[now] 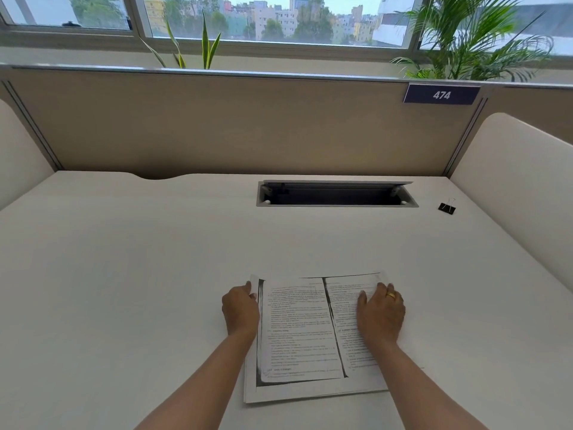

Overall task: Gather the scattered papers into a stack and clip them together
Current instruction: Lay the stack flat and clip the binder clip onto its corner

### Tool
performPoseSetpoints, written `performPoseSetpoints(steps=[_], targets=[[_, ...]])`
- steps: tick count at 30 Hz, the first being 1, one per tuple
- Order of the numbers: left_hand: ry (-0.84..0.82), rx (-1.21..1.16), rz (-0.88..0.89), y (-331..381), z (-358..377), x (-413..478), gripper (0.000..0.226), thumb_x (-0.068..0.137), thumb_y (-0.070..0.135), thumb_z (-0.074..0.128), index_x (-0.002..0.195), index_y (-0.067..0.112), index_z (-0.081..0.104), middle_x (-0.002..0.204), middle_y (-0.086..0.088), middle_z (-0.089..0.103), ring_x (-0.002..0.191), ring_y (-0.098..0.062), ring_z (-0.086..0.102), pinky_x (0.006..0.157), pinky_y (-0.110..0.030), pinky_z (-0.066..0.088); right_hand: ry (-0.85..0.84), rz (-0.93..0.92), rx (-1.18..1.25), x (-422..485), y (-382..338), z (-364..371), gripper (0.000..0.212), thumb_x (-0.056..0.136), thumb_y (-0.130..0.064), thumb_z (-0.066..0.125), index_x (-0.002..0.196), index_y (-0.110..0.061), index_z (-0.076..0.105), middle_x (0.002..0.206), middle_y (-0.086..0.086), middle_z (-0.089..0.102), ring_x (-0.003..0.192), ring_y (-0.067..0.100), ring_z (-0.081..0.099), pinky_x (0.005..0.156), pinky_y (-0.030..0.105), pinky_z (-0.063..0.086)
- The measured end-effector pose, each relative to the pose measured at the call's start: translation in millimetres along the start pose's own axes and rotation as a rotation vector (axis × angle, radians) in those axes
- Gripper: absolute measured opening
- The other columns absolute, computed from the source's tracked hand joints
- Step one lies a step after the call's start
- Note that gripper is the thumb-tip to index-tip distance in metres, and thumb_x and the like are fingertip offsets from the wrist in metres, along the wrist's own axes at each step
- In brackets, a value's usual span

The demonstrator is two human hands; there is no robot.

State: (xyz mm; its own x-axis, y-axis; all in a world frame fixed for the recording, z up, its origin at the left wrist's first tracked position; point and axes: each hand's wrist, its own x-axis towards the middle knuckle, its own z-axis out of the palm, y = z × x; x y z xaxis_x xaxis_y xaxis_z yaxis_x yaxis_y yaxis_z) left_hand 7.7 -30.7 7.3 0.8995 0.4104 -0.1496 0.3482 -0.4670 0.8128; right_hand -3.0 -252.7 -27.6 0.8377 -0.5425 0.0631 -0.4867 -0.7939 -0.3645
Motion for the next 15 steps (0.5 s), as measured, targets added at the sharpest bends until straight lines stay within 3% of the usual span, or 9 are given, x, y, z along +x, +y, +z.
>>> performPoseSetpoints(steps=[3, 4, 7, 9, 12, 15], targets=[[0.012, -0.039, -0.011, -1, -1, -2, 0.033, 0.09, -0.003, 0.052, 0.122, -0.003, 0.055, 0.121, -0.024, 0.061, 0.11, -0.033, 0.059, 0.085, -0.021, 0.038, -0.017, 0.03, -0.089, -3, -5, -1, 0.052, 0.095, -0.027, 0.039, 0.141, -0.003, 0.031, 0.152, 0.017, 0.025, 0.143, 0.034, 0.014, 0.114, 0.052, 0.005], [0.016, -0.063, -0.021, -1, -2, -2, 0.033, 0.089, -0.003, 0.053, 0.122, -0.004, 0.056, 0.121, -0.024, 0.06, 0.111, -0.033, 0.059, 0.085, -0.02, 0.037, -0.007, -0.026, -0.097, -5, -9, -1, 0.051, 0.094, -0.022, 0.043, 0.14, -0.003, 0.033, 0.152, 0.016, 0.027, 0.142, 0.035, 0.016, 0.113, 0.054, 0.006], [0.019, -0.169, -0.091, 0, -4, 0, 0.032, 0.083, -0.002, 0.062, 0.116, -0.003, 0.061, 0.117, -0.022, 0.064, 0.109, -0.031, 0.06, 0.093, -0.025, 0.041, 0.039, -0.309, -0.055, -12, -31, 11, 0.047, 0.076, -0.005, 0.066, 0.122, 0.001, 0.057, 0.133, 0.019, 0.054, 0.125, 0.04, 0.048, 0.101, 0.061, 0.031], [0.007, -0.257, -0.167, 1, -5, 1, 0.029, 0.078, -0.001, 0.068, 0.107, 0.0, 0.068, 0.109, -0.018, 0.068, 0.101, -0.031, 0.064, 0.095, -0.031, 0.047, -0.012, -0.464, 0.011, -22, -52, 12, 0.044, 0.079, -0.011, 0.058, 0.122, 0.0, 0.057, 0.132, 0.017, 0.055, 0.123, 0.036, 0.051, 0.102, 0.056, 0.034], [-0.038, -0.362, -0.26, 2, -2, 4, 0.025, 0.071, 0.001, 0.074, 0.096, 0.004, 0.073, 0.098, -0.016, 0.072, 0.087, -0.031, 0.068, 0.088, -0.041, 0.054, -0.281, -0.571, 0.119, -32, -81, 12, 0.059, 0.095, -0.035, 0.039, 0.146, -0.011, 0.023, 0.156, 0.005, 0.02, 0.145, 0.02, 0.014, 0.117, 0.039, 0.005], [-0.068, -0.44, -0.32, 2, 0, 7, 0.025, 0.068, -0.001, 0.076, 0.093, 0.003, 0.072, 0.092, -0.018, 0.072, 0.08, -0.031, 0.069, 0.083, -0.042, 0.056, -0.431, -0.627, 0.082, -35, -96, 13, 0.07, 0.093, -0.049, 0.037, 0.149, -0.017, 0.01, 0.158, -0.001, 0.007, 0.146, 0.015, -0.001, 0.117, 0.039, -0.003]])
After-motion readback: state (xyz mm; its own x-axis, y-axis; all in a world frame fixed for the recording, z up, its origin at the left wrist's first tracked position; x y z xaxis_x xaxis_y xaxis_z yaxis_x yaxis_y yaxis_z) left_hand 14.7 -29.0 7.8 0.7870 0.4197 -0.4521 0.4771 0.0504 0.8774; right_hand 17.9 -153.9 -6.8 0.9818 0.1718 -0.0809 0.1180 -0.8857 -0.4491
